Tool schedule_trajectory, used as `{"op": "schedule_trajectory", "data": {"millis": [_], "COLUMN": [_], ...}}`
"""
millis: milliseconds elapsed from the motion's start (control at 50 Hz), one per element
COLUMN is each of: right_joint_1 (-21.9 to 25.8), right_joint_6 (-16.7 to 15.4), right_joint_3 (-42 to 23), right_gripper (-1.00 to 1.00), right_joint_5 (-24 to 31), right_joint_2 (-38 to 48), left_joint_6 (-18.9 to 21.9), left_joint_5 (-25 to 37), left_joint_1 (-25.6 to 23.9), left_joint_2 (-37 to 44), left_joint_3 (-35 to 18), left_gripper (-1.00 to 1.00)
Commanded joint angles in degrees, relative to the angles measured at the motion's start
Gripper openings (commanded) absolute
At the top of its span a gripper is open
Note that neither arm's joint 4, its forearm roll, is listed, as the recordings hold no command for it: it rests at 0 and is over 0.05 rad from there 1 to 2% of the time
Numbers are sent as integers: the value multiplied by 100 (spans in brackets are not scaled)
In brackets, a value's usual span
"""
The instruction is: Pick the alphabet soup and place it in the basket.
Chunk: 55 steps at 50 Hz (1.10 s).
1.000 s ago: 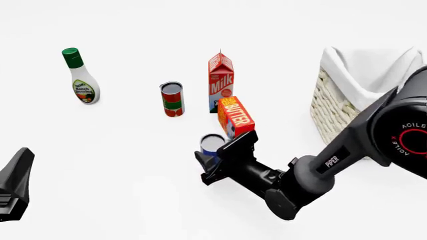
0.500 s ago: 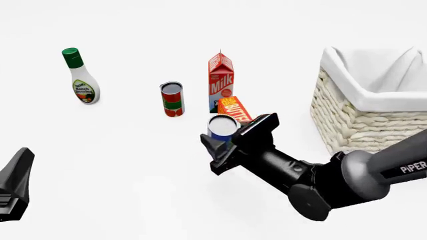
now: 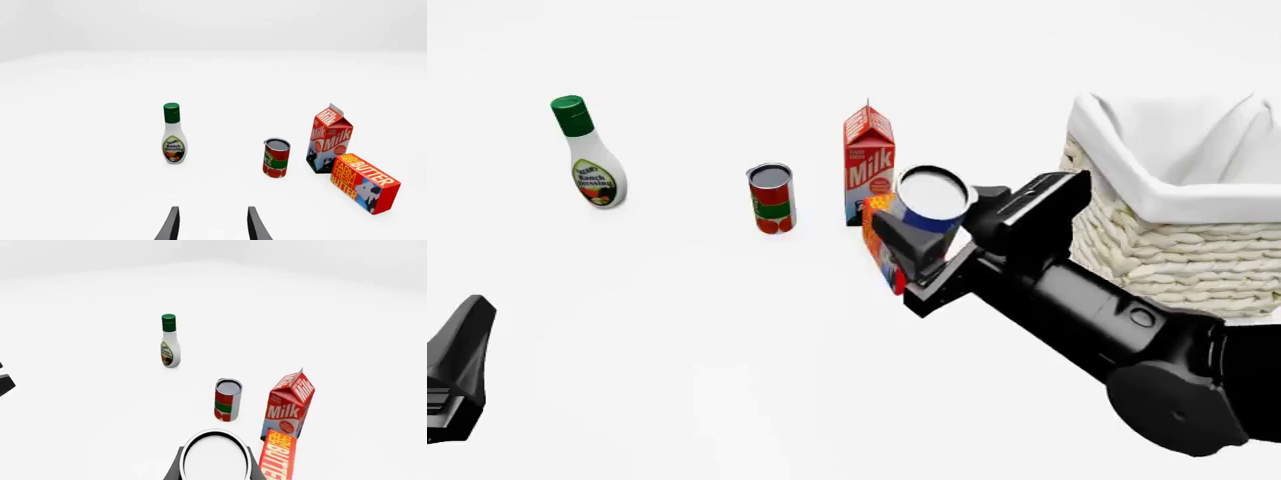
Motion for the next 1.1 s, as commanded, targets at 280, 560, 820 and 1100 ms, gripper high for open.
{"op": "schedule_trajectory", "data": {"millis": [280, 560, 820, 1100], "right_joint_1": [-413, -872, -1516, -2157], "right_joint_6": [-178, -279, -341, -332], "right_joint_3": [-130, -279, -482, -682], "right_gripper": [-100, -100, -100, -100], "right_joint_5": [1355, 2007, 2686, 3166], "right_joint_2": [-2022, -2728, -3437, -3877], "left_joint_6": [0, 0, 0, 0], "left_joint_5": [0, 0, 0, 0], "left_joint_1": [0, 0, 0, 0], "left_joint_2": [0, 0, 0, 0], "left_joint_3": [0, 0, 0, 0], "left_gripper": [100, 100, 100, 100]}}
